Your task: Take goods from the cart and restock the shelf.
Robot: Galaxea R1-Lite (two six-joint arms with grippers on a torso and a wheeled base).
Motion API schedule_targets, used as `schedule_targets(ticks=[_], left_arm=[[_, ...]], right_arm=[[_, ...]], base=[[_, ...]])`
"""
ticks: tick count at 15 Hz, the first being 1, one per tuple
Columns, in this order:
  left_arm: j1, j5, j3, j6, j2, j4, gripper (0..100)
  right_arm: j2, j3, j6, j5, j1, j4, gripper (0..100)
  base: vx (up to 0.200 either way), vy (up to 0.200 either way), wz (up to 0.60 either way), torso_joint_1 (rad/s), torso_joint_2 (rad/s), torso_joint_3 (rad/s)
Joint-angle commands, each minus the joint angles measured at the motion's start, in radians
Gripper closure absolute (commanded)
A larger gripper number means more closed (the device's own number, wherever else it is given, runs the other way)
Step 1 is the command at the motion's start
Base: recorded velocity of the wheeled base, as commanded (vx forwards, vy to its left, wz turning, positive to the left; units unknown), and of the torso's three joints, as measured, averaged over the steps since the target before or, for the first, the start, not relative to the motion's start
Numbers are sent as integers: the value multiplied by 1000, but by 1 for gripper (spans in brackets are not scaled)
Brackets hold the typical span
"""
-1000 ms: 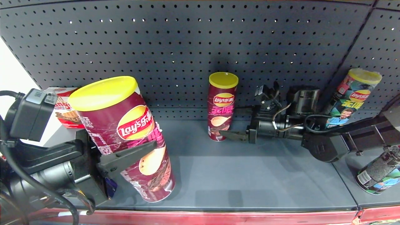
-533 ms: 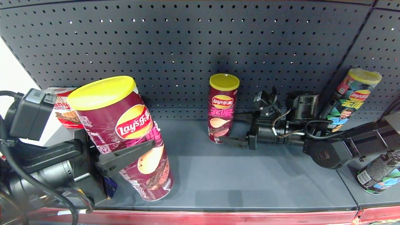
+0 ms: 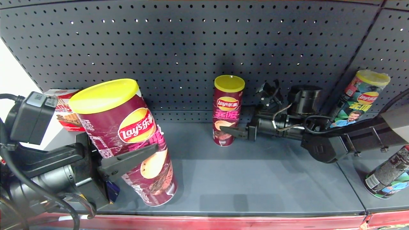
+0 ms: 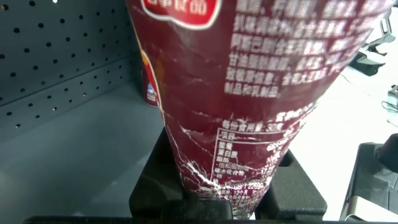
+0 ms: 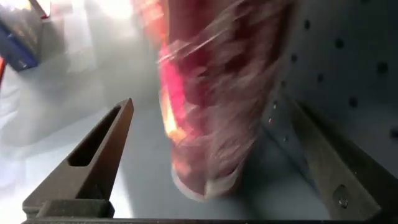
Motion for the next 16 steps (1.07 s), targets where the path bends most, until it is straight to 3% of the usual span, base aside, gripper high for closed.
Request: schedule_targets(ticks=[1, 7, 8, 16], left_arm=[[0, 0, 1, -1, -1, 0, 100], [13, 0, 3, 1, 2, 0, 100], [13, 0, 1, -1, 2, 0, 100], [14, 1, 3, -1, -4, 1, 100]], right_arm=[[42, -44, 0, 1, 7, 0, 0], [106, -92, 0, -1, 27, -5, 0], [109, -97, 0, -1, 32, -6, 100], [36, -35, -3, -18, 40, -6, 100]], base=[[0, 0, 0, 0, 0, 0], [0, 0, 0, 0, 0, 0], [0, 0, 0, 0, 0, 0], [0, 0, 0, 0, 0, 0]])
